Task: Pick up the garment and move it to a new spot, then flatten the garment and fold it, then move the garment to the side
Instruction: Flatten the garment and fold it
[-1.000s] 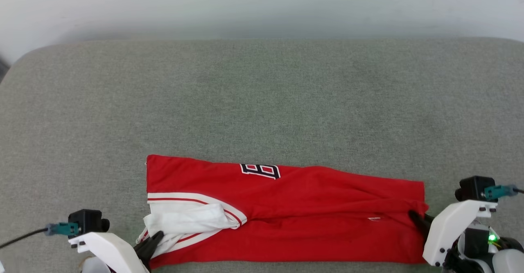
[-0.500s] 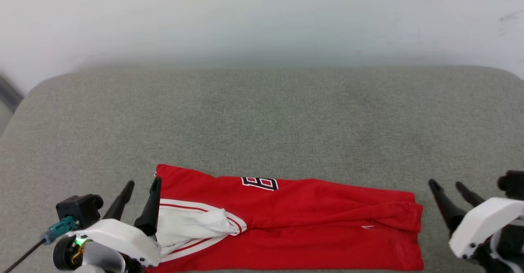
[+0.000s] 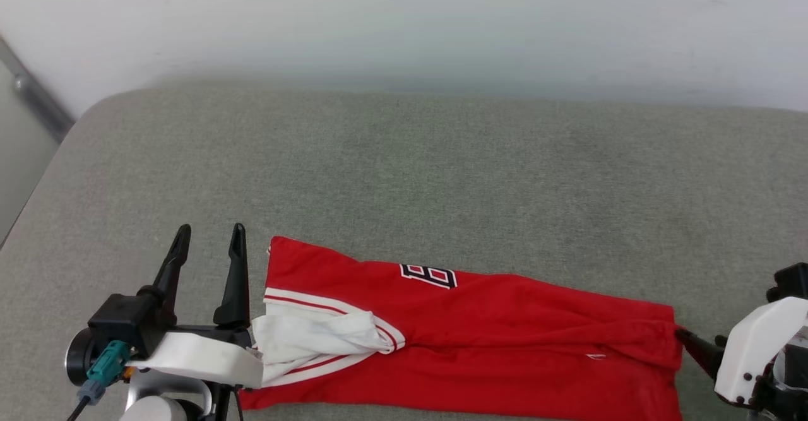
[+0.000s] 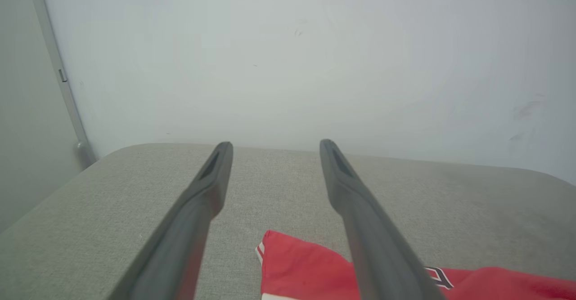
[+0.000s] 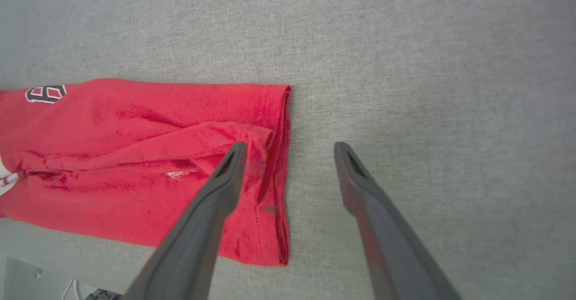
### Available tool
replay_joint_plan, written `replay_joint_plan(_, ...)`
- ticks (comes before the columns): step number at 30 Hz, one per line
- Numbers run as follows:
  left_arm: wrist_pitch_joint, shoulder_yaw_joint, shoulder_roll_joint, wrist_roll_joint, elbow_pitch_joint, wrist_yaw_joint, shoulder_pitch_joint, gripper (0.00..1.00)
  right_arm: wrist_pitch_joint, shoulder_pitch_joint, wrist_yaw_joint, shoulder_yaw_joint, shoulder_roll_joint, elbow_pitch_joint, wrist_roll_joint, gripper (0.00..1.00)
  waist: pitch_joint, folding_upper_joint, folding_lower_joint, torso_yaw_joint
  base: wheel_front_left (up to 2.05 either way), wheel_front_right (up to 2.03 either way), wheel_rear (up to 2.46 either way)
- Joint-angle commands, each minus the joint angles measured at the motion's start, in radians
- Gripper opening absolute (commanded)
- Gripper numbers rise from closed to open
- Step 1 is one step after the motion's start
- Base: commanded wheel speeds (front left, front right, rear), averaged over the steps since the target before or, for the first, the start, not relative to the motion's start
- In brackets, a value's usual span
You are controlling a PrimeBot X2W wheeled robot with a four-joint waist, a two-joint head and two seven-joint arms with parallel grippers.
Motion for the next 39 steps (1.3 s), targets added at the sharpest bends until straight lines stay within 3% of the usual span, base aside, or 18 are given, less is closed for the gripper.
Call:
replay_joint_plan(1,-0.006,-0.003,-0.006,0.009,-0.008,0.004,0.006,1.0,0.008,-0.019,0.0,0.0,0.01,0.021,-0.005,1.0,0.024,-0.0001,0.0,0.025,0.0,0.0,0.0)
replay_joint_plan(13,0.011,-0.045,-0.006,0.033,-0.037,0.0,-0.011,1.0,-0.004,-0.073,0.0,0.075,0.046,0.303,0.041,1.0,0.077,-0.0001,0.0,0.083,0.0,0.0,0.0)
replay_joint_plan(14,0.013,-0.046,-0.004,0.032,-0.036,-0.001,-0.013,1.0,0.004,-0.072,0.0,0.085,0.051,0.325,0.049,0.4,0.076,-0.0001,0.0,0.084,0.0,0.0,0.0)
replay_joint_plan(15,0.014,-0.046,-0.003,0.032,-0.036,0.0,-0.012,1.0,0.008,-0.073,0.0,0.094,0.054,0.339,0.058,0.0,0.074,-0.0001,0.0,0.083,0.0,0.0,0.0)
replay_joint_plan(28,0.042,-0.047,0.007,0.029,-0.049,0.036,0.037,1.0,-0.09,-0.144,-0.001,0.175,-0.08,0.227,0.094,0.0,0.012,-0.0001,0.0,0.013,0.0,0.0,0.0)
replay_joint_plan(35,0.045,-0.053,0.016,0.043,-0.06,0.052,0.05,1.0,-0.069,-0.113,0.0,0.028,-0.136,0.202,0.044,0.0,-0.004,-0.0001,0.0,-0.026,0.0,0.0,0.0)
replay_joint_plan(39,0.051,-0.06,0.02,0.049,-0.059,0.06,0.057,1.0,-0.03,-0.102,0.0,-0.112,-0.107,0.185,0.036,0.0,-0.013,-0.0001,0.0,-0.04,0.0,0.0,0.0)
